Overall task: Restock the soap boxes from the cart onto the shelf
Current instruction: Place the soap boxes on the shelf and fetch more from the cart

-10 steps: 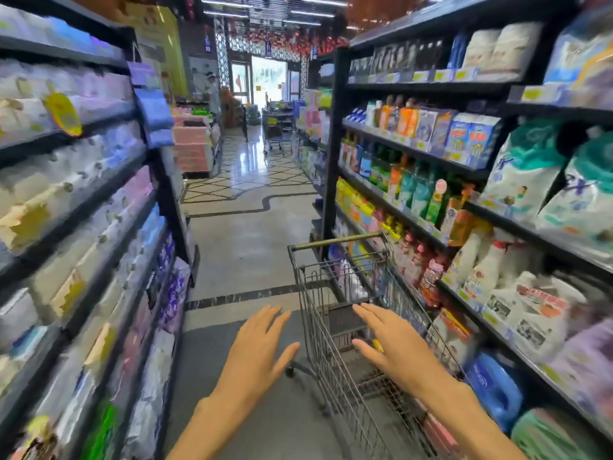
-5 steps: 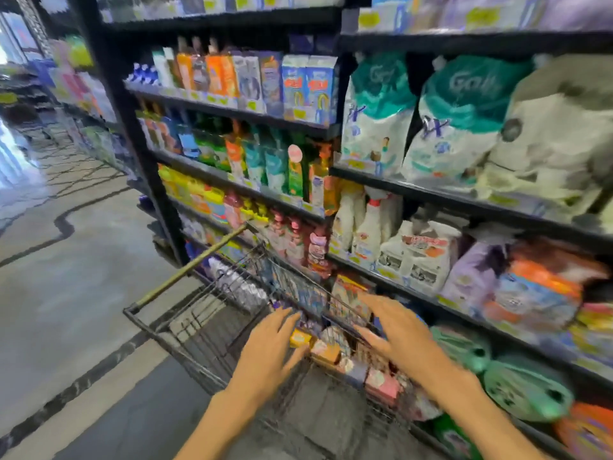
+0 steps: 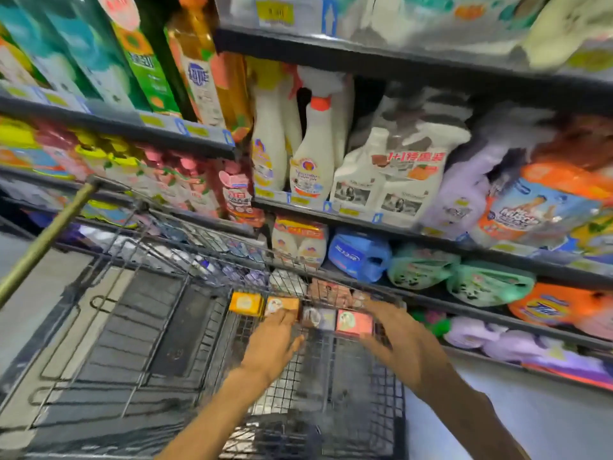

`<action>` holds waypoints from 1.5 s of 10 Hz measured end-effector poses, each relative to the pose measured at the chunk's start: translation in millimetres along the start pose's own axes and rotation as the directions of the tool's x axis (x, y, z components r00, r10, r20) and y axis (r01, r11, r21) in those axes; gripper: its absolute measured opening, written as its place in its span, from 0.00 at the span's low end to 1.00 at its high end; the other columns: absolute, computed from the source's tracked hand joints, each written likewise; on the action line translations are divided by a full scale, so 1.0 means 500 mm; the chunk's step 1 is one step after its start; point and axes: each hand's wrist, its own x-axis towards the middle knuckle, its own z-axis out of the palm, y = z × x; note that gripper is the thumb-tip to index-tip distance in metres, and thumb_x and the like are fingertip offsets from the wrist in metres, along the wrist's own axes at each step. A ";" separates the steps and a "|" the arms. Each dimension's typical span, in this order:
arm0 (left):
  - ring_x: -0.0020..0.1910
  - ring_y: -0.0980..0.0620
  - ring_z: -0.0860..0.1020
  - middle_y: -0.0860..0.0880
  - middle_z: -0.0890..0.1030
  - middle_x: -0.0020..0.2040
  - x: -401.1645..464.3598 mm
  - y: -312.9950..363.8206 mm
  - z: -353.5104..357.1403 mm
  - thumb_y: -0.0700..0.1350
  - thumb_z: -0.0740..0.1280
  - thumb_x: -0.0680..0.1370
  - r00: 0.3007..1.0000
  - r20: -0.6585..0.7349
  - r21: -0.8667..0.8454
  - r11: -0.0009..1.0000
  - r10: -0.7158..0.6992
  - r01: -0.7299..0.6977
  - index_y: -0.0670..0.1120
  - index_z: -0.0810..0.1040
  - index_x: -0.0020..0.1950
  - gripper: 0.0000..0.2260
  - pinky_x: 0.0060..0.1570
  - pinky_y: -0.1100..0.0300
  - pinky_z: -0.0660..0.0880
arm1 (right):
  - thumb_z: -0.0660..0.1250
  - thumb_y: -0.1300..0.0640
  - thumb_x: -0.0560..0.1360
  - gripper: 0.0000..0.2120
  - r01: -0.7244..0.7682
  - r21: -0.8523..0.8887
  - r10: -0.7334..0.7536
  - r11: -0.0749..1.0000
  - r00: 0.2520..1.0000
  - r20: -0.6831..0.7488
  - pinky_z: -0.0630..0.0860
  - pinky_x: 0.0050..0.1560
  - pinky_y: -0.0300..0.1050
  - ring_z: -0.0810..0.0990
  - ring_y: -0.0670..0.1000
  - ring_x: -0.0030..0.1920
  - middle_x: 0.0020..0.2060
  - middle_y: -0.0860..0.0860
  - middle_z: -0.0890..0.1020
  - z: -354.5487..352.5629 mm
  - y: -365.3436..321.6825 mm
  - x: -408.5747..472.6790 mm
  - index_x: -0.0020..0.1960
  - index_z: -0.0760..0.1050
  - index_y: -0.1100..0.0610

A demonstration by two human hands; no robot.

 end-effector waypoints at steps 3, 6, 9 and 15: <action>0.76 0.42 0.62 0.42 0.64 0.77 0.270 -0.100 0.285 0.39 0.65 0.79 0.989 0.145 0.177 0.983 0.025 -0.051 0.42 0.61 0.78 0.28 0.75 0.53 0.60 | 0.58 0.42 0.81 0.25 -0.227 0.026 0.223 0.973 0.969 0.110 0.64 0.61 0.33 0.68 0.41 0.69 0.65 0.32 0.62 0.227 0.084 0.061 0.76 0.54 0.36; 0.69 0.43 0.67 0.45 0.70 0.69 0.420 -0.151 0.422 0.49 0.70 0.76 0.987 0.131 0.265 0.956 0.091 -0.123 0.44 0.64 0.74 0.29 0.66 0.50 0.64 | 0.32 0.17 0.62 0.53 -0.354 0.117 0.326 0.928 0.922 0.207 0.60 0.69 0.38 0.66 0.46 0.73 0.73 0.42 0.67 0.375 0.188 0.081 0.78 0.58 0.44; 0.55 0.45 0.71 0.49 0.74 0.55 0.404 -0.162 0.391 0.56 0.83 0.54 0.980 0.140 -0.010 0.990 0.143 -0.143 0.52 0.72 0.58 0.37 0.54 0.49 0.75 | 0.64 0.47 0.80 0.22 -0.396 0.103 0.383 0.912 0.915 0.129 0.66 0.66 0.40 0.70 0.48 0.68 0.69 0.45 0.72 0.362 0.181 0.136 0.72 0.67 0.49; 0.53 0.55 0.80 0.53 0.81 0.55 0.266 -0.261 0.389 0.48 0.82 0.67 0.967 0.233 -0.695 0.678 -0.101 0.238 0.57 0.76 0.57 0.23 0.53 0.54 0.80 | 0.62 0.41 0.79 0.41 -0.700 0.006 0.698 0.714 0.714 0.058 0.62 0.74 0.54 0.58 0.62 0.77 0.77 0.65 0.55 0.520 0.267 0.318 0.79 0.47 0.64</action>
